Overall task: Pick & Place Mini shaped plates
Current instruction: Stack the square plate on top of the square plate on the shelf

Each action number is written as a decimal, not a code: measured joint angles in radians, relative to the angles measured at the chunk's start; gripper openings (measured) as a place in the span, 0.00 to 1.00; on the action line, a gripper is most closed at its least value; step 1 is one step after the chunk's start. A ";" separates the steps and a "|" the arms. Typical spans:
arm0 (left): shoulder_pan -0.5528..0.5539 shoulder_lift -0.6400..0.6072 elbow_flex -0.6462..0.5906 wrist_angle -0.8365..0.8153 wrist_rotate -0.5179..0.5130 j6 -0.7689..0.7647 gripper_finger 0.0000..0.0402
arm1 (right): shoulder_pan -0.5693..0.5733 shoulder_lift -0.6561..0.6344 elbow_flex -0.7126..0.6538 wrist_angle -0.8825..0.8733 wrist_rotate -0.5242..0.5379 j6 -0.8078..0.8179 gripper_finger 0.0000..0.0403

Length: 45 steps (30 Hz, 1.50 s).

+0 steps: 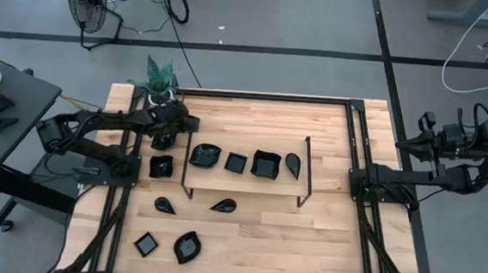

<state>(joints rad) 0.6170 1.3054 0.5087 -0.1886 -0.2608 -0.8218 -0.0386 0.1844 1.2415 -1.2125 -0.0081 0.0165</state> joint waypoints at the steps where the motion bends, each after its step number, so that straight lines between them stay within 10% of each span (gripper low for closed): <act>1: 0.000 -0.008 0.004 0.002 -0.003 0.007 0.01 | 0.000 0.000 0.000 0.000 0.000 0.000 0.02; 27: -0.009 -0.299 0.020 0.008 -0.058 0.029 0.00 | 0.000 0.000 0.000 0.000 0.000 0.000 0.02; 45: -0.136 -0.325 0.408 -0.212 -0.027 0.116 0.00 | 0.000 0.000 0.000 0.000 0.000 0.000 0.02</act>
<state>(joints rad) 0.4808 0.9800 0.9171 -0.4004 -0.2874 -0.7061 -0.0386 0.1848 1.2415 -1.2124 -0.0082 0.0163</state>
